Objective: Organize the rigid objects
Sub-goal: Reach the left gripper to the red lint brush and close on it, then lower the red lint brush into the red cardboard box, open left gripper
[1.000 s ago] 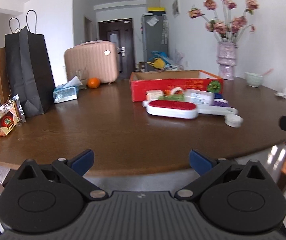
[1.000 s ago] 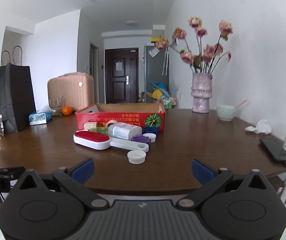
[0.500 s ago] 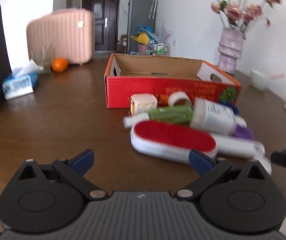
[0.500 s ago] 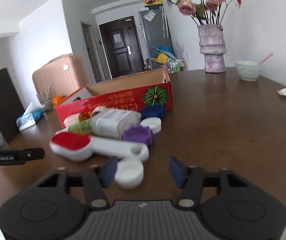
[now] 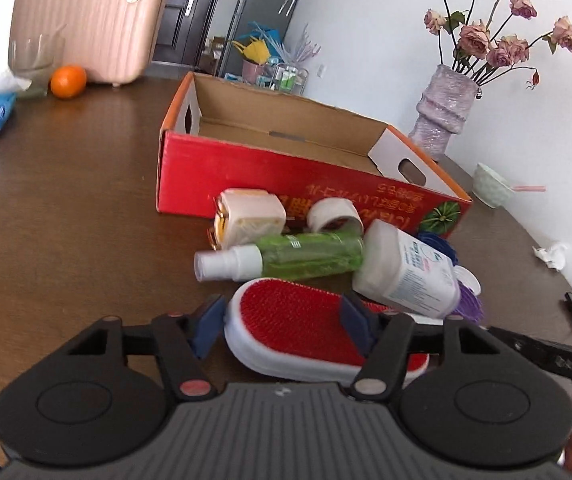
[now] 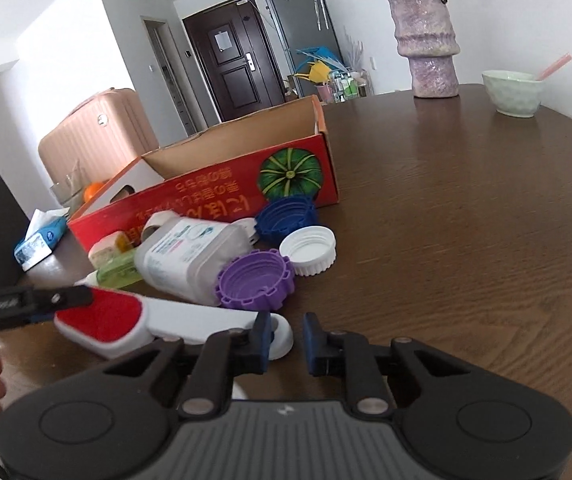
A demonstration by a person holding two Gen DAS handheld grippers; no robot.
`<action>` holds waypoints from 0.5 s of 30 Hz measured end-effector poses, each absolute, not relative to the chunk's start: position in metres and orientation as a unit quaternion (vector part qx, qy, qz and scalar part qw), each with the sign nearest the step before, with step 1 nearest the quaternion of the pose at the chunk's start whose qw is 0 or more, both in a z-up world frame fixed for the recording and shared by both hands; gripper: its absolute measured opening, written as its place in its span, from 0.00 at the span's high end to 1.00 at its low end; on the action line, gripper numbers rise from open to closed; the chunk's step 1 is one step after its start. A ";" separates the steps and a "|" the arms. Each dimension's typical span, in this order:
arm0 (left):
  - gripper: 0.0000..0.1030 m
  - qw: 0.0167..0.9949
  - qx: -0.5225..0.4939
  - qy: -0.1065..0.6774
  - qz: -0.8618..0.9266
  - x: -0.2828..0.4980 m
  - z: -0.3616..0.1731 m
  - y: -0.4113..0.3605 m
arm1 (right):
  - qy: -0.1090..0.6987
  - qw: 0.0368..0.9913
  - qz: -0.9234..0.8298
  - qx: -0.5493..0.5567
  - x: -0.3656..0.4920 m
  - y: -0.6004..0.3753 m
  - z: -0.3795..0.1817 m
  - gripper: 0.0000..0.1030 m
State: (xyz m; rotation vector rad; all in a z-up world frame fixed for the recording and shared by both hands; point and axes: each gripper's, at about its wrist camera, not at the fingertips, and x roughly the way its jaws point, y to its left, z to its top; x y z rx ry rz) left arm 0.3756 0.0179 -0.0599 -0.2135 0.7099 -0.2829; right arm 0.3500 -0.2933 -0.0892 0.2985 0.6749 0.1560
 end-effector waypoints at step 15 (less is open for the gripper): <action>0.45 0.953 -0.104 0.245 -0.147 0.280 -0.011 0.011 | 0.247 0.951 0.065 0.176 0.291 -0.301 -0.041 0.89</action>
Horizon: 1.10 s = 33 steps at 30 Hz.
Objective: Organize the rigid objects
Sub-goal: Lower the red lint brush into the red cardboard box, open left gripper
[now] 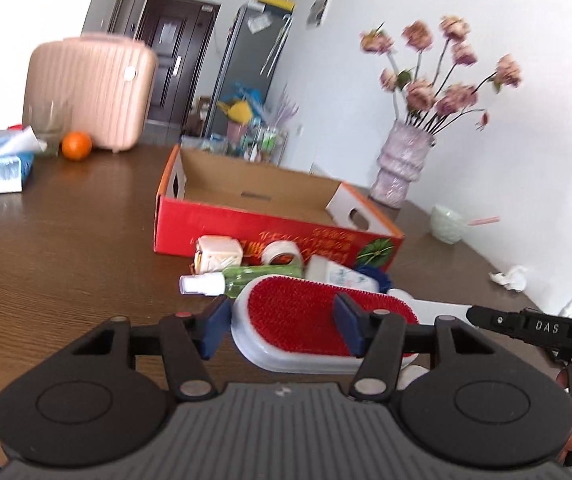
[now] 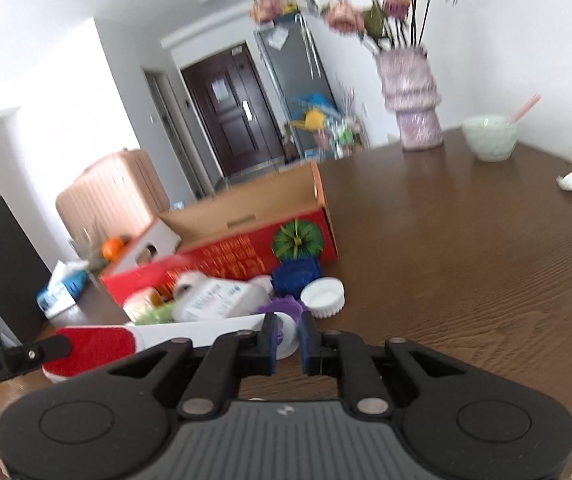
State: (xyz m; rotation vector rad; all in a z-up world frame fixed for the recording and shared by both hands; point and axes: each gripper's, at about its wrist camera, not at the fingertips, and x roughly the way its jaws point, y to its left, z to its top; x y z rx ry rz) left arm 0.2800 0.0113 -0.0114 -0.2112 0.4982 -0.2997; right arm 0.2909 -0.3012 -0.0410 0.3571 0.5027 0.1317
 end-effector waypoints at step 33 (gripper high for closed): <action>0.45 0.947 -0.058 0.314 -0.040 0.633 -0.007 0.009 | 0.301 0.940 0.064 0.150 0.661 -0.283 -0.024 0.86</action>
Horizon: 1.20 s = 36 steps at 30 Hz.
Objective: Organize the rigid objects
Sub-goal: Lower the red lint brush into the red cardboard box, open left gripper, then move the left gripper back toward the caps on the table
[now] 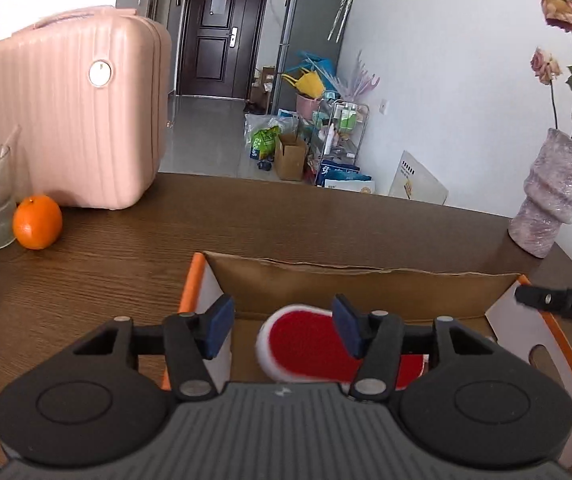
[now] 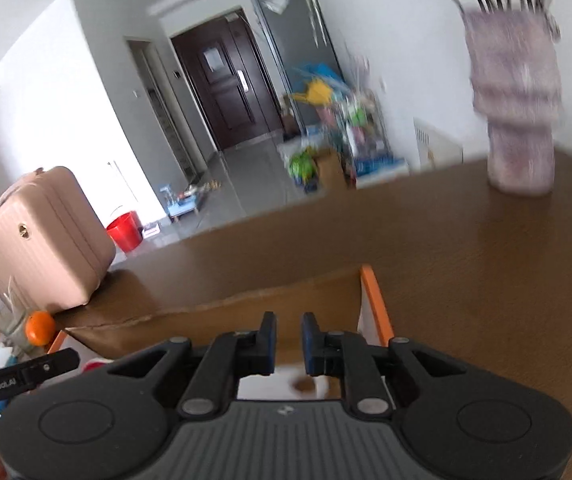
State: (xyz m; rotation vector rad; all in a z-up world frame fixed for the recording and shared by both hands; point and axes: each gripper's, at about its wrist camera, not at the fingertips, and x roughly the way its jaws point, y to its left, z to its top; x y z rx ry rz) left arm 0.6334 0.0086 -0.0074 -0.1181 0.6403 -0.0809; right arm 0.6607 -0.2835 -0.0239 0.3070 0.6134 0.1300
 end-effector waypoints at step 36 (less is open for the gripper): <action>0.00 0.992 0.031 0.124 0.003 0.245 0.103 0.080 | 0.140 0.985 0.086 0.053 0.288 -0.276 0.089 0.00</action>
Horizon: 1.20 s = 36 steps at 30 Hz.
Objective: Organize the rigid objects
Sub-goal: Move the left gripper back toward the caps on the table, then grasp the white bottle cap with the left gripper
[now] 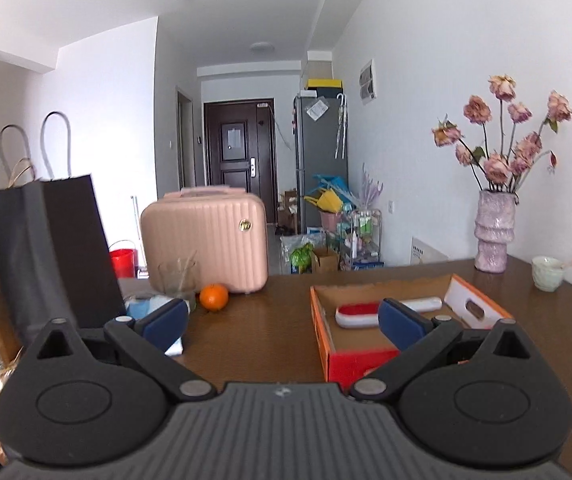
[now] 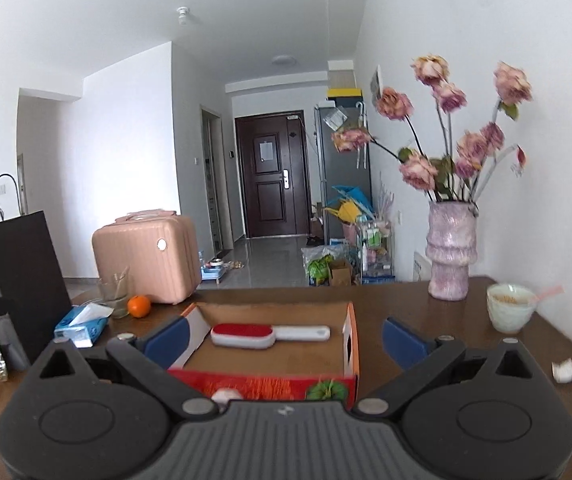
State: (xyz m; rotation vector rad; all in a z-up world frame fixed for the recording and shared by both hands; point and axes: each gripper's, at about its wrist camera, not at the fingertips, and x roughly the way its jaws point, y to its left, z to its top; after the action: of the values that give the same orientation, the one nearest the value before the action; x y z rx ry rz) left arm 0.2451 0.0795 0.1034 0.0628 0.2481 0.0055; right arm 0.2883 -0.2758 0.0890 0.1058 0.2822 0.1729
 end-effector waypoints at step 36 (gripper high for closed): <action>0.00 0.969 0.047 0.221 -0.100 0.155 -0.032 -0.026 | 0.204 0.978 0.034 0.035 0.128 -0.287 -0.042 0.00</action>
State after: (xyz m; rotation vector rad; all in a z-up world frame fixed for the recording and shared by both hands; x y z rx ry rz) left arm 0.1551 -0.0257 -0.0317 0.0945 0.4468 -0.2028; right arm 0.1281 -0.2871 -0.0418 0.0702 0.4101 0.0681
